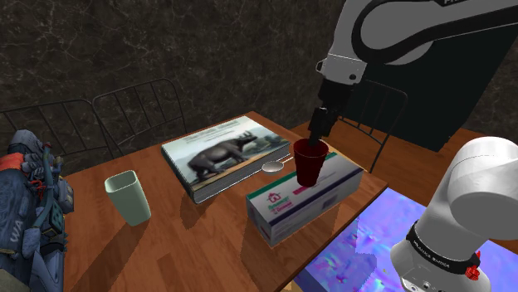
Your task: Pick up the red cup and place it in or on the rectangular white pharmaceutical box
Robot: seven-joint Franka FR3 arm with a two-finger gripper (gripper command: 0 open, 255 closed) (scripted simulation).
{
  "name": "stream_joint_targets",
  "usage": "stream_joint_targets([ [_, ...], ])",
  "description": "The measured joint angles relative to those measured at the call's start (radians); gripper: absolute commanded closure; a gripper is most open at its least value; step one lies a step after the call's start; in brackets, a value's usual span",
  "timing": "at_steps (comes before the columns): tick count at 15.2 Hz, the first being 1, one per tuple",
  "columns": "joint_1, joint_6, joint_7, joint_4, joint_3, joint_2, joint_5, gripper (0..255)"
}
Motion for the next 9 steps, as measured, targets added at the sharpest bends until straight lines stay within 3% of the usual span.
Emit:
stream_joint_targets([
  [3,-0.008,-0.075,0.004,0.054,-0.012,-0.020,-0.014,0],
  [9,-0.010,-0.093,0.004,0.066,-0.015,-0.024,-0.018,0],
])
